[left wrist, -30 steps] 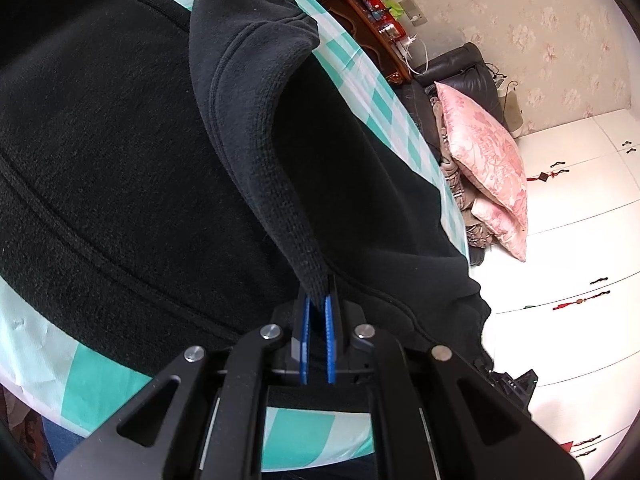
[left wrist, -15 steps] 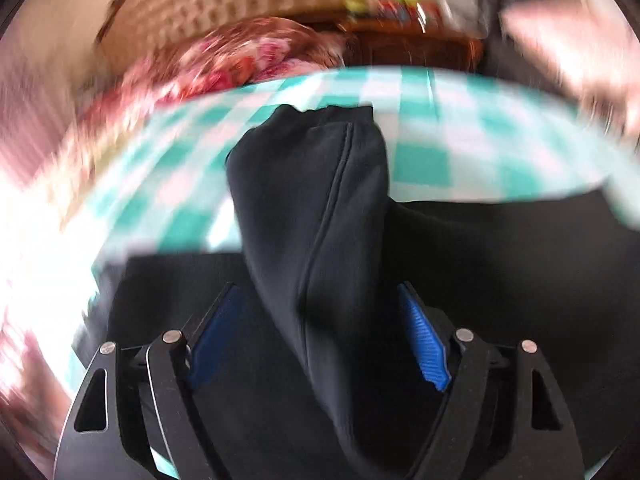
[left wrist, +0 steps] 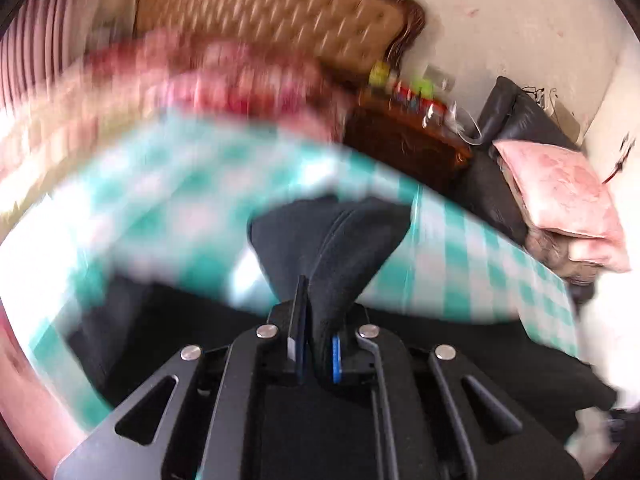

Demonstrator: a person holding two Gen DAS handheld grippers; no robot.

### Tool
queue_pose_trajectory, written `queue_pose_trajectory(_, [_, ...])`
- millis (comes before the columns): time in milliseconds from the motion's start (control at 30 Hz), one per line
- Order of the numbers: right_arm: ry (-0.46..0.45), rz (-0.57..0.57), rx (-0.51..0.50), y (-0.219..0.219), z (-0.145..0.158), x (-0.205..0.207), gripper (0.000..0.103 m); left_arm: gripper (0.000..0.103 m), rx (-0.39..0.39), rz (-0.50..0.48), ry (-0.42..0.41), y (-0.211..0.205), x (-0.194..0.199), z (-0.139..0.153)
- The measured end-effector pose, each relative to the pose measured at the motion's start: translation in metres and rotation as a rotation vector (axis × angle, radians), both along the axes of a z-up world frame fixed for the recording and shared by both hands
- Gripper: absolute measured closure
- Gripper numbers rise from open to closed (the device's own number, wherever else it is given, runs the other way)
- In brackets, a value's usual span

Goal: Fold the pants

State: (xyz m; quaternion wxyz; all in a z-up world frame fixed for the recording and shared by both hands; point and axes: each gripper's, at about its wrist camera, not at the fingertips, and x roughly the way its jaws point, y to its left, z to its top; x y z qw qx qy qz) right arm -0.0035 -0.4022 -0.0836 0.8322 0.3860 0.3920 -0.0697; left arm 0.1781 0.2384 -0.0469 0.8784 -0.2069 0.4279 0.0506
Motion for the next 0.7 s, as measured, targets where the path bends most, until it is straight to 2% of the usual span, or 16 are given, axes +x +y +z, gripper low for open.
queue_pose_trajectory(33, [0.051, -0.01, 0.016, -0.002, -0.018, -0.005, 0.09, 0.094, -0.052, 0.01, 0.041, 0.005, -0.013, -0.022])
queue_pose_trajectory(100, [0.086, -0.012, 0.037, -0.002, -0.036, -0.013, 0.091, 0.094, -0.106, 0.034, 0.086, 0.016, -0.04, -0.06])
queue_pose_trajectory(167, [0.082, -0.005, 0.01, 0.0, -0.036, -0.015, 0.091, 0.094, -0.143, 0.054, 0.107, 0.024, -0.056, -0.082])
queue_pose_trajectory(233, [0.086, -0.001, -0.021, 0.004, -0.033, -0.014, 0.091, 0.093, -0.158, 0.051, 0.088, 0.03, -0.057, -0.088])
queue_pose_trajectory(267, [0.09, -0.001, -0.037, 0.006, -0.033, -0.014, 0.091, 0.086, -0.135, 0.043, 0.08, 0.031, -0.055, -0.084])
queue_pose_trajectory(300, [0.095, 0.0, -0.057, 0.008, -0.033, -0.013, 0.091, 0.074, -0.108, 0.043, 0.077, 0.03, -0.052, -0.082])
queue_pose_trajectory(333, [0.101, -0.001, -0.078, 0.01, -0.033, -0.012, 0.091, 0.068, -0.076, 0.047, 0.076, 0.029, -0.05, -0.08])
queue_pose_trajectory(367, [0.107, -0.002, -0.097, 0.012, -0.033, -0.011, 0.091, 0.057, -0.027, 0.056, 0.077, 0.027, -0.047, -0.079])
queue_pose_trajectory(400, [0.115, -0.003, -0.11, 0.013, -0.035, -0.011, 0.091, 0.051, 0.06, 0.055, 0.09, 0.022, -0.042, -0.077])
queue_pose_trajectory(467, [0.125, -0.004, -0.126, 0.015, -0.037, -0.01, 0.091, 0.046, 0.258, 0.018, 0.111, 0.002, -0.036, -0.073])
queue_pose_trajectory(533, [0.129, 0.0, -0.143, 0.015, -0.038, -0.011, 0.091, 0.039, 0.576, -0.024, 0.119, -0.032, -0.026, -0.072])
queue_pose_trajectory(567, [0.13, 0.002, -0.149, 0.015, -0.039, -0.012, 0.091, 0.036, 0.659, -0.035, 0.12, -0.043, -0.027, -0.072])
queue_pose_trajectory(600, [0.131, 0.004, -0.152, 0.015, -0.039, -0.013, 0.091, 0.034, 0.791, -0.049, 0.123, -0.058, -0.02, -0.072])
queue_pose_trajectory(700, [0.133, 0.009, -0.159, 0.015, -0.04, -0.012, 0.09, 0.034, 1.025, -0.091, 0.109, -0.09, 0.0, -0.075])
